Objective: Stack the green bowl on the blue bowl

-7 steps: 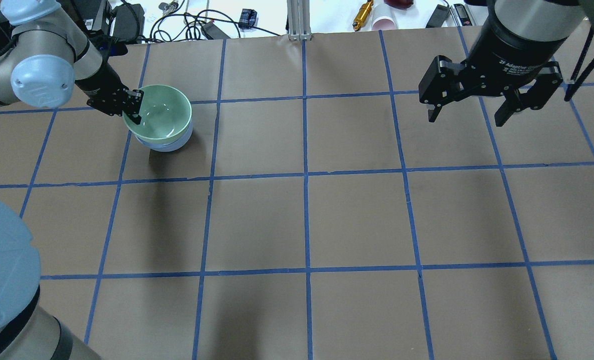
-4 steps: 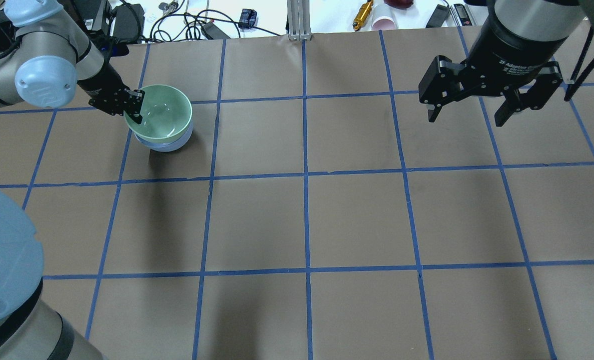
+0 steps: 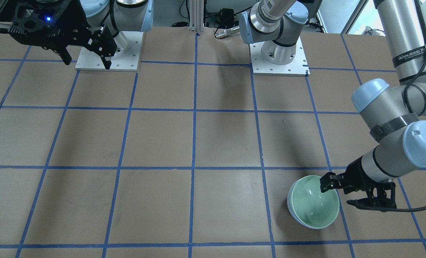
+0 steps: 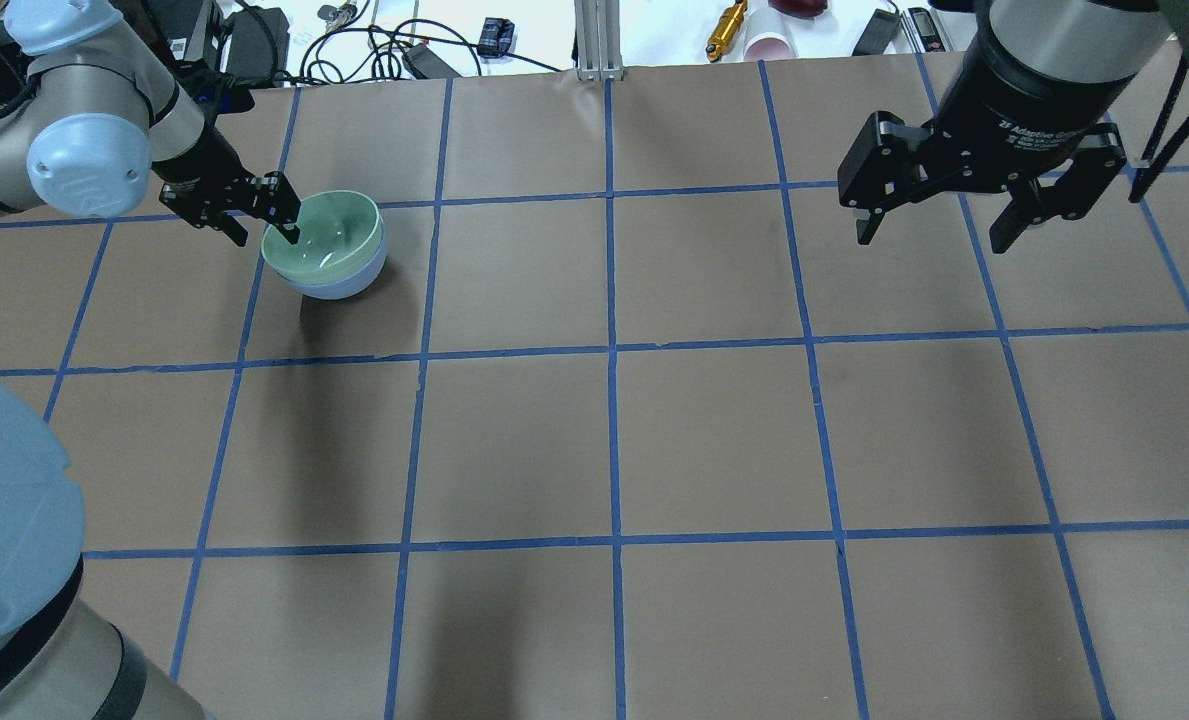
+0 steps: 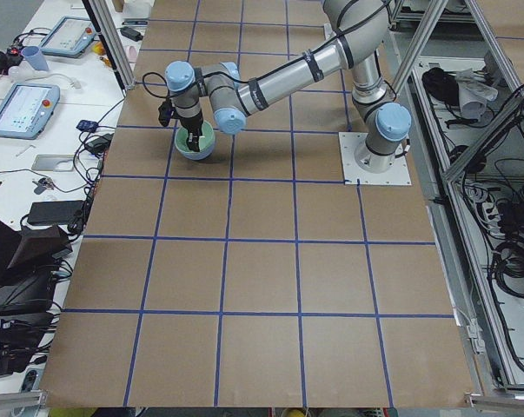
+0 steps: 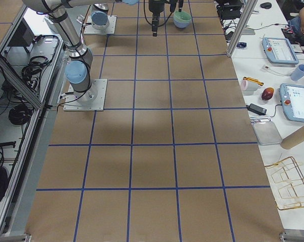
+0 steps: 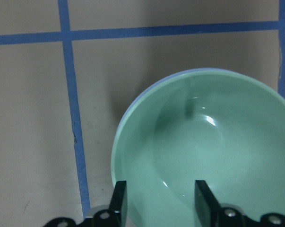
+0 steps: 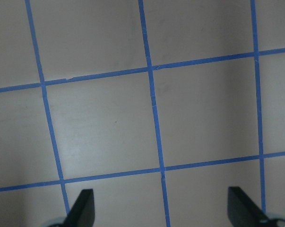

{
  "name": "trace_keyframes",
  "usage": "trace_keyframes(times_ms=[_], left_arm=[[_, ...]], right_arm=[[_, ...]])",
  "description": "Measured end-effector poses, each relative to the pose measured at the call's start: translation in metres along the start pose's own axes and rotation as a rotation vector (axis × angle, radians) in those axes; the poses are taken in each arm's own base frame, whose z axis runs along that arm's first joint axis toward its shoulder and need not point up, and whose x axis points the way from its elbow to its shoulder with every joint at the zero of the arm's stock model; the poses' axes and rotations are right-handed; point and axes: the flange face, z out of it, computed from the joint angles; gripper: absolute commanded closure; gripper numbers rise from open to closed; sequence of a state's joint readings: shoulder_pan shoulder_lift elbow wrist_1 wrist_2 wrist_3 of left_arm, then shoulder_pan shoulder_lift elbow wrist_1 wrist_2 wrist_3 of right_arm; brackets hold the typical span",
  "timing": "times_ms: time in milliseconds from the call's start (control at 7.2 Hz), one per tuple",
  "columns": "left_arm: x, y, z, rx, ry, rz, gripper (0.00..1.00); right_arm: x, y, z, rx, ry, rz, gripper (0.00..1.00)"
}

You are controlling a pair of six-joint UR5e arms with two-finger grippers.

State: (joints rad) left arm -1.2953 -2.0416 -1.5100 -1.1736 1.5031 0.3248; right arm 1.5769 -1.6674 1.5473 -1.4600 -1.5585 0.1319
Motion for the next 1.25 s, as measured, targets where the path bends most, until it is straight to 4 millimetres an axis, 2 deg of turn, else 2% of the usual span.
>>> trace_keyframes(times_ms=[278, 417, 833, 1111, 1250], left_arm=[[0.008, 0.005, -0.023, 0.022, -0.011, 0.003, 0.0], [0.021, 0.011, -0.038, 0.02, -0.012, 0.01, 0.0], [0.086, 0.047, -0.098, -0.007, -0.029, 0.027, 0.0], [0.144, 0.077, -0.14, 0.025, -0.068, 0.084, 0.0], [0.171, 0.09, -0.153, 0.035, -0.097, 0.1, 0.0]], right_arm=[[0.0, 0.0, 0.0, 0.0, 0.0, 0.0, 0.0], [0.0, 0.0, 0.0, 0.001, 0.0, 0.0, 0.0], [0.0, 0.0, 0.0, 0.0, 0.0, 0.0, 0.0], [0.0, 0.0, 0.0, 0.0, 0.0, 0.0, 0.0], [0.0, 0.0, 0.0, 0.001, 0.0, 0.0, 0.0]])
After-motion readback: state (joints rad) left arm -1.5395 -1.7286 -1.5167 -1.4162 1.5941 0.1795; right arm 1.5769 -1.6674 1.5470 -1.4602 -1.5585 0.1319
